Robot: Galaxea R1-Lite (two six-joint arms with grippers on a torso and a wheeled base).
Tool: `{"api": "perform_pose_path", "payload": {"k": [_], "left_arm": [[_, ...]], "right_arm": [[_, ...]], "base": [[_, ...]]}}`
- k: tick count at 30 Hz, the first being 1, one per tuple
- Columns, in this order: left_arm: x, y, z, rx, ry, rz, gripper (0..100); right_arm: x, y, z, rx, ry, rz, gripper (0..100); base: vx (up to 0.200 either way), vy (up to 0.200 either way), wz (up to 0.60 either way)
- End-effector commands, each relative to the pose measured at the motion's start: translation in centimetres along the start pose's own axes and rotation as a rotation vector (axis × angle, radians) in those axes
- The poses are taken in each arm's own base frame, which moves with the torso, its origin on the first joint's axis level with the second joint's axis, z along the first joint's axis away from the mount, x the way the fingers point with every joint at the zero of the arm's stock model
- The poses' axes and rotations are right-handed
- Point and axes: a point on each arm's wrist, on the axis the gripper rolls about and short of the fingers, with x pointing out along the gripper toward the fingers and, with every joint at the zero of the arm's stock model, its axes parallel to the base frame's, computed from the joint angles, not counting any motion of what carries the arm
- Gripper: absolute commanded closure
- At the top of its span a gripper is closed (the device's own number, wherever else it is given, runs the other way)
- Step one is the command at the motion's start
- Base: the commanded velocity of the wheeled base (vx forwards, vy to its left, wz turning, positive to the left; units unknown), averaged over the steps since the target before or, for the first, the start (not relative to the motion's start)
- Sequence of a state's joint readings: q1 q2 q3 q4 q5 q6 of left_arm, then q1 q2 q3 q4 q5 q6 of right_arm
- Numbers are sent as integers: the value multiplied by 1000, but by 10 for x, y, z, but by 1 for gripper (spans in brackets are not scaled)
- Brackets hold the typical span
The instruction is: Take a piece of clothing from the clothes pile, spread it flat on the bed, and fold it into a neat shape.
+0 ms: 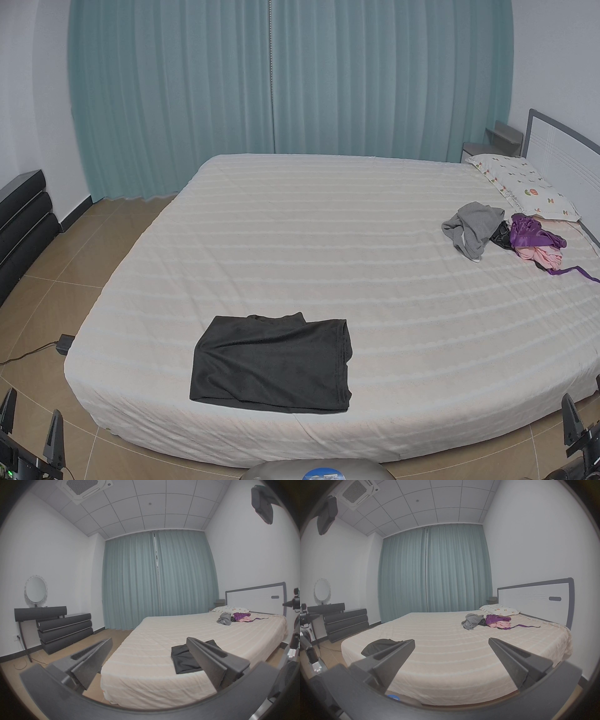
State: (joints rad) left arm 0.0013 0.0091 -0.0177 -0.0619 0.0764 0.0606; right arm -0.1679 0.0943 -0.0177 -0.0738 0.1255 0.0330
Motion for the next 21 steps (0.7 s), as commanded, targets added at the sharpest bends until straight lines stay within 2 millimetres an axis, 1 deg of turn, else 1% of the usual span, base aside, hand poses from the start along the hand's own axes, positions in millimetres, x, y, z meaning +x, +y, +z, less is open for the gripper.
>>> {"api": "perform_pose_path", "payload": {"k": [1, 3, 4, 6, 8, 12, 17, 19, 21], "left_arm": [[1, -2, -6, -42, 27, -63, 0], [1, -2, -6, -44, 26, -76, 0], [1, -2, -6, -47, 26, -74, 0], [1, -2, -6, -56, 31, -73, 0], [1, -2, -5, -56, 35, -67, 0], [0, 0, -6, -44, 31, 18, 0], [1, 0, -6, -77, 29, 14, 0], [1, 0, -6, -98, 24, 16, 0], [1, 0, -6, -100, 26, 16, 0]], "right_arm": [[2, 0, -4, -105, 23, 4, 0], [2, 0, -4, -146, 22, 26, 0], [2, 1, -4, -167, 20, 79, 0], [1, 3, -4, -161, 33, 156, 0], [1, 4, -6, -153, 60, 190, 0], [-1, 5, -5, -161, 95, 256, 0], [-1, 5, -6, -138, 85, 229, 0], [1, 3, -5, -84, 51, 121, 0], [2, 2, -5, -63, 35, 88, 0]], "base": [[0, 0, 0], [0, 0, 0], [0, 0, 0], [0, 0, 0], [0, 0, 0], [0, 0, 0], [0, 0, 0], [0, 0, 0], [0, 0, 0]]}}
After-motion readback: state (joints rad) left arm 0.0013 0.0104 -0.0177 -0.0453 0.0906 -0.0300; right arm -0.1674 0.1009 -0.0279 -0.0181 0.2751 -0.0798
